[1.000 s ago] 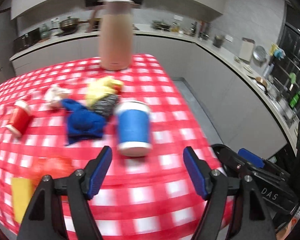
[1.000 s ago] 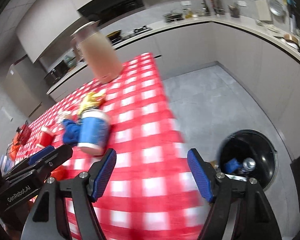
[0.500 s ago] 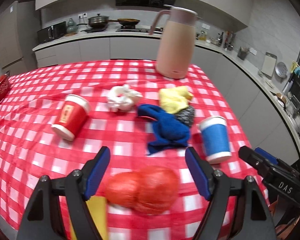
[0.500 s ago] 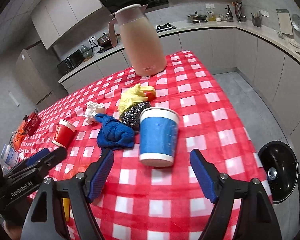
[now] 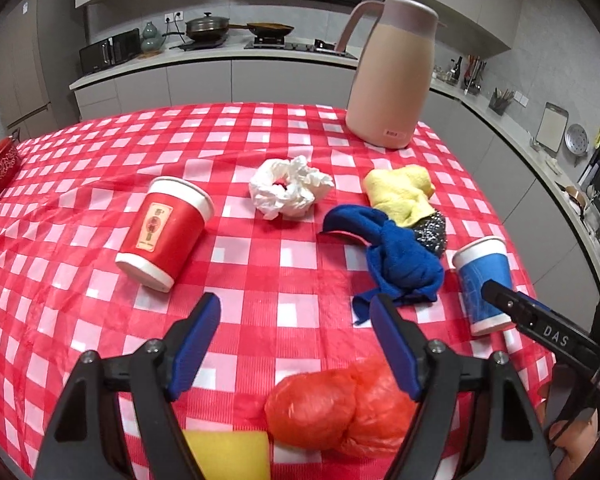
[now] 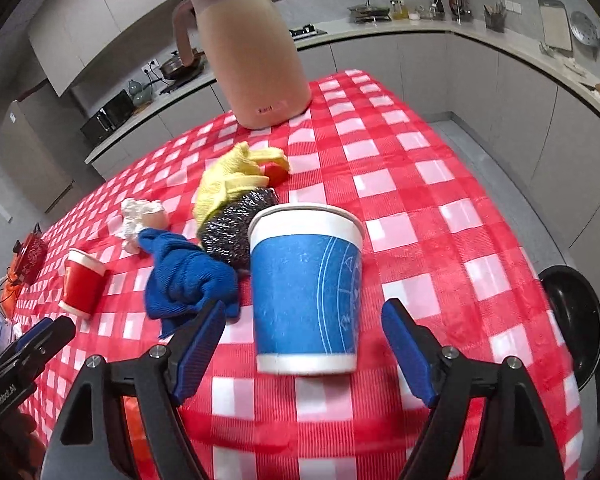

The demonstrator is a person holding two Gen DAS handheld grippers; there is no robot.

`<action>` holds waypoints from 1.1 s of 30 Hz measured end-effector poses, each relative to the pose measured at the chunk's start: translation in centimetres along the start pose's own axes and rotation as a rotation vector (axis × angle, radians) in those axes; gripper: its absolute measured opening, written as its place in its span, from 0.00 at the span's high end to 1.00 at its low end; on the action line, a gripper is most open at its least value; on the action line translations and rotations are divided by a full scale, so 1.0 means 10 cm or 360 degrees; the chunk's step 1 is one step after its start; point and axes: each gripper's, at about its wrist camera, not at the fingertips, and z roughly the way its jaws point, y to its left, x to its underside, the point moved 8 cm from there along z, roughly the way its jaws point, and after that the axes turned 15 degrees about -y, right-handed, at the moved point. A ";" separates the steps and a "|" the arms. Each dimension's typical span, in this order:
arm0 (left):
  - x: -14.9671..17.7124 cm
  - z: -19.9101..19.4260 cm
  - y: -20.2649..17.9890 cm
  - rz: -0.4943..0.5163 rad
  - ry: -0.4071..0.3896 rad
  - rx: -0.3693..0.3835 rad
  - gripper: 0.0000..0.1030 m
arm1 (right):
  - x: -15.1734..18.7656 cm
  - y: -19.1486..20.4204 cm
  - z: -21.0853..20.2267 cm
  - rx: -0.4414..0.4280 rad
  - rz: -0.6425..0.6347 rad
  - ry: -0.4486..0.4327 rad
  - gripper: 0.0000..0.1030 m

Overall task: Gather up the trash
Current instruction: 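Grasp the red paper cup with the left tool while the right tool grasps the blue cup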

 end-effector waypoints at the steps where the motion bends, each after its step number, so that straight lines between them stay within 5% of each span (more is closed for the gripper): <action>1: 0.00 0.04 -0.01 0.0002 0.0008 0.0005 0.24 | 0.00 -0.01 0.04 0.0010 -0.0003 0.0002 0.21; 5: -0.02 0.13 -0.03 0.0016 0.0024 0.0023 0.24 | 0.00 0.01 0.13 0.0025 -0.0020 0.0015 0.21; 9: -0.07 0.17 -0.04 0.0036 0.0019 0.0036 0.24 | 0.02 0.02 0.20 0.0034 -0.0027 0.0046 0.36; 13: -0.13 0.18 0.03 0.0035 0.0003 0.0033 0.24 | -0.01 0.06 0.19 0.0052 -0.0046 0.0014 0.39; 22: -0.29 0.16 0.45 0.0024 -0.0059 -0.0063 0.24 | -0.30 0.51 -0.05 -0.0010 -0.0089 -0.0168 0.39; 33: -0.36 0.32 0.90 0.0038 -0.0056 -0.0121 0.24 | -0.24 1.22 0.06 -0.0146 -0.0126 -0.0152 0.39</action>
